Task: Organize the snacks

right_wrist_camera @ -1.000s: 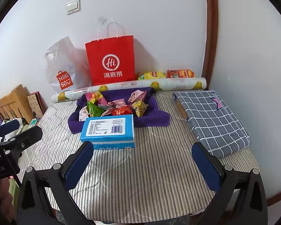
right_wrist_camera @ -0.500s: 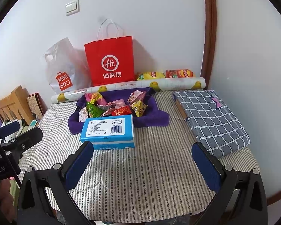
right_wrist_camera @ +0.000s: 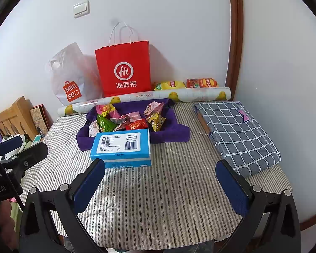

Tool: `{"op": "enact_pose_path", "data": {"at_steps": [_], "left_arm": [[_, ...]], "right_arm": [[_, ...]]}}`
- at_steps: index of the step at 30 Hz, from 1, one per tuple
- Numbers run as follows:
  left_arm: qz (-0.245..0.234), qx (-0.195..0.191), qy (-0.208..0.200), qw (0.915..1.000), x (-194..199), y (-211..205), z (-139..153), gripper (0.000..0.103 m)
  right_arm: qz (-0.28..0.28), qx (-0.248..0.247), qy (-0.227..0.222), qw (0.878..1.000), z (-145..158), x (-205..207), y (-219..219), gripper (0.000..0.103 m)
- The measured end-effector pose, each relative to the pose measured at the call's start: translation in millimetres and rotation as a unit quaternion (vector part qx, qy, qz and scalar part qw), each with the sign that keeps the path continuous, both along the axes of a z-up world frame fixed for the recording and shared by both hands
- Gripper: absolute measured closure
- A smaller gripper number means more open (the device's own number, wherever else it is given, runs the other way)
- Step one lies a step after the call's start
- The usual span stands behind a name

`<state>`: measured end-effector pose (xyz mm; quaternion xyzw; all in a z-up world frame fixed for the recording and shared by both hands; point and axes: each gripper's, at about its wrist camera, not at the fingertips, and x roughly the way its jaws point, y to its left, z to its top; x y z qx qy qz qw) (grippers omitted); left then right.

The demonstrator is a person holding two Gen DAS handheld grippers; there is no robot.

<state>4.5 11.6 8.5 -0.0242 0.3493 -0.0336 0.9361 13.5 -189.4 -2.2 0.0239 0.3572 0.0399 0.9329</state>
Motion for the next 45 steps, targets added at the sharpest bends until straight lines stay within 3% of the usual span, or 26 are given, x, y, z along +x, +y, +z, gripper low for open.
{"op": "enact_pose_path", "data": {"at_steps": [45], "left_arm": [[0.000, -0.003, -0.001, 1.0000, -1.5, 1.0, 0.4, 0.003]], "right_arm": [[-0.002, 0.000, -0.006, 1.000, 7.7, -6.2, 2.0, 0.000]]}}
